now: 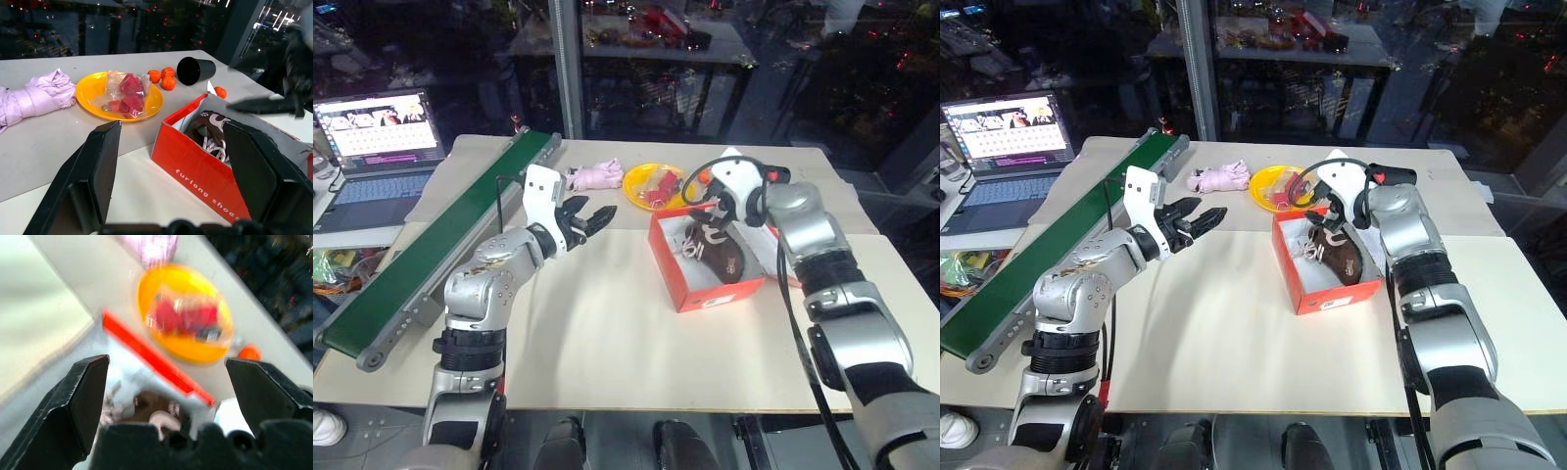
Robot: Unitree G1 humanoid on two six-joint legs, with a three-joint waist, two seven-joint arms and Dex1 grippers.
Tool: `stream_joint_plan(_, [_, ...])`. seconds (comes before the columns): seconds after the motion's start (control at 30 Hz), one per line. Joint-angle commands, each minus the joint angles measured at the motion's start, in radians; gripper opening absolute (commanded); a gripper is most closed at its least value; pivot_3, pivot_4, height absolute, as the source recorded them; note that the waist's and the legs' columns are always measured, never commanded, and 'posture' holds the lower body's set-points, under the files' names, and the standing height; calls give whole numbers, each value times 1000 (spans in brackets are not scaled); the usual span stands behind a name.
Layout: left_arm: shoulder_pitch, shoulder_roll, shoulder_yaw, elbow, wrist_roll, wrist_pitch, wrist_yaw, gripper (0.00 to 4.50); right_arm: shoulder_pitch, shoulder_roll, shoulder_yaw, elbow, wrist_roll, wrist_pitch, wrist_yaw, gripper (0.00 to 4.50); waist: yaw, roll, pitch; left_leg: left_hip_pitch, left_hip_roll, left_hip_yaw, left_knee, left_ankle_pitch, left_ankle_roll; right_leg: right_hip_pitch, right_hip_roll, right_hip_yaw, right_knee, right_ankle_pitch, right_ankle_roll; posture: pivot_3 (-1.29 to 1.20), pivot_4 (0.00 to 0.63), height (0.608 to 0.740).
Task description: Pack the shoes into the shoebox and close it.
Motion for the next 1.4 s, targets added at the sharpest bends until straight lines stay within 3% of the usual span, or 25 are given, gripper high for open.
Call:
stream_joint_plan(0.03, [-29, 27, 31, -5, 21, -49, 10, 3516, 46, 29, -145, -311, 203, 181, 30, 4472, 0, 0, 0, 0, 0, 0, 0, 0, 0, 0, 0, 0, 0, 0, 0, 0, 150, 736])
stream_joint_plan(0.13, [12, 82, 50, -1, 63, -97, 13, 3516, 184, 76, -208, -537, 355, 295, 37, 4472, -2, 0, 0, 0, 1, 0, -1, 0, 0, 0, 0, 0, 0, 0, 0, 0, 150, 736])
stream_joint_plan(0.33, [119, 135, 144, 4, 80, -145, 31, 3516, 380, 118, -215, -728, 442, 368, -30, 4472, -1, 0, 0, 0, 1, 0, 0, 0, 0, 0, 0, -1, 0, 0, -1, 0, 150, 736])
stream_joint_plan(0.37, [137, 138, 168, 6, 68, -146, 31, 4007, 411, 132, -214, -744, 452, 372, -47, 4500, -1, 0, 0, 0, 1, 0, 1, -2, -2, 0, 0, -1, 0, 0, -1, 0, 150, 736])
stream_joint_plan(0.43, [169, 146, 196, 9, 59, -158, 22, 4464, 464, 138, -193, -770, 454, 363, -59, 4500, -1, 0, 0, 1, 1, 0, 1, -2, -3, 1, 0, -1, 0, -1, -2, 0, 150, 736])
stream_joint_plan(0.47, [178, 150, 202, 10, 65, -163, 26, 4464, 477, 134, -177, -772, 441, 355, -64, 4500, -1, 0, 0, 1, 1, 0, 0, -2, -3, 0, 0, -1, 0, -1, -2, 0, 150, 736])
stream_joint_plan(0.93, [151, 232, 297, 301, 167, -373, 101, 4464, 419, 198, -33, -730, 411, 303, -97, 4500, -1, 0, 0, 1, 2, 0, -1, -2, -3, 0, 0, -4, 0, -1, -3, 0, 150, 736])
stream_joint_plan(1.4, [57, 422, 322, 829, 189, -748, -99, 4464, 424, 216, 20, -724, 417, 265, -68, 4500, 3, -1, 0, 0, 3, 0, -2, -5, -8, -2, -1, -7, 0, -2, -5, 0, 150, 736])
